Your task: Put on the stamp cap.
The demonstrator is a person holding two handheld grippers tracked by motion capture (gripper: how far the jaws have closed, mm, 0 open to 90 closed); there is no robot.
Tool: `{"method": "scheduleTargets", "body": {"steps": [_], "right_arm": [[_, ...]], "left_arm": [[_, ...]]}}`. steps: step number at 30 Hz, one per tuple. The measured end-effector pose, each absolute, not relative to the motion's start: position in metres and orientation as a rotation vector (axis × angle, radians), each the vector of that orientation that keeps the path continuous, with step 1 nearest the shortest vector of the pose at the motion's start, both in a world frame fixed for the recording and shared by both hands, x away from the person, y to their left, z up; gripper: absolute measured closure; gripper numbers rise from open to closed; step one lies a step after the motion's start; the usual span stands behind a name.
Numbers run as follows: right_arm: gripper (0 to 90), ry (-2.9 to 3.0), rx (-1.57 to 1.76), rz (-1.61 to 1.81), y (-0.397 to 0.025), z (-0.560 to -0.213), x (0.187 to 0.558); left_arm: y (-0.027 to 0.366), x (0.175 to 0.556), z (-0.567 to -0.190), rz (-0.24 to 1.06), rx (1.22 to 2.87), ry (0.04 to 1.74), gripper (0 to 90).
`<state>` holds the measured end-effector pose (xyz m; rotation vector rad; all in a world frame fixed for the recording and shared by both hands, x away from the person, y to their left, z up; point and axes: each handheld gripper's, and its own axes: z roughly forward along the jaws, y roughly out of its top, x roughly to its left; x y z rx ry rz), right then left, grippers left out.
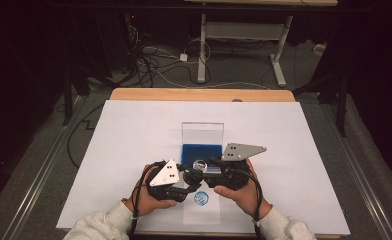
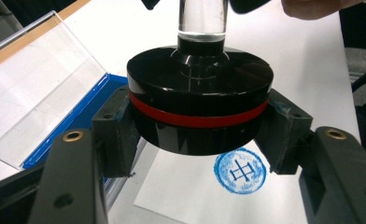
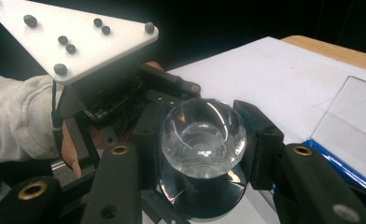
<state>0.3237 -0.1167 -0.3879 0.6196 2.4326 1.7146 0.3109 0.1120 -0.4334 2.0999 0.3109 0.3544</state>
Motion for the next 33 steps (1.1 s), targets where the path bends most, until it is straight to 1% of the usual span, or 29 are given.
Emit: {"method": "scheduleTargets", "body": {"steps": [10,12,14,19,26,33], "right_arm": [[56.9,2.448,0.623,1.690,-0.116,-0.390,0.323],[56.9,2.452,0.618,1.672,-0.115,-0.390,0.322],[56.8,2.456,0.627,1.654,-0.114,-0.391,0.321],[56.8,2.460,0.650,1.632,-0.112,-0.395,0.321],[56.6,2.475,0.713,1.717,-0.116,-0.402,0.327],[56.6,2.488,0.710,1.695,-0.117,-0.401,0.327]], "left_arm": [[0.111,0.307,-0.433,0.402,2.143,0.299,36.8],[0.110,0.307,-0.433,0.394,2.149,0.297,36.8],[0.109,0.306,-0.434,0.427,2.168,0.297,36.8],[0.109,0.306,-0.435,0.424,2.188,0.300,36.7],[0.107,0.304,-0.435,0.426,2.197,0.281,35.9],[0.108,0.305,-0.435,0.409,2.187,0.266,35.8]]}}
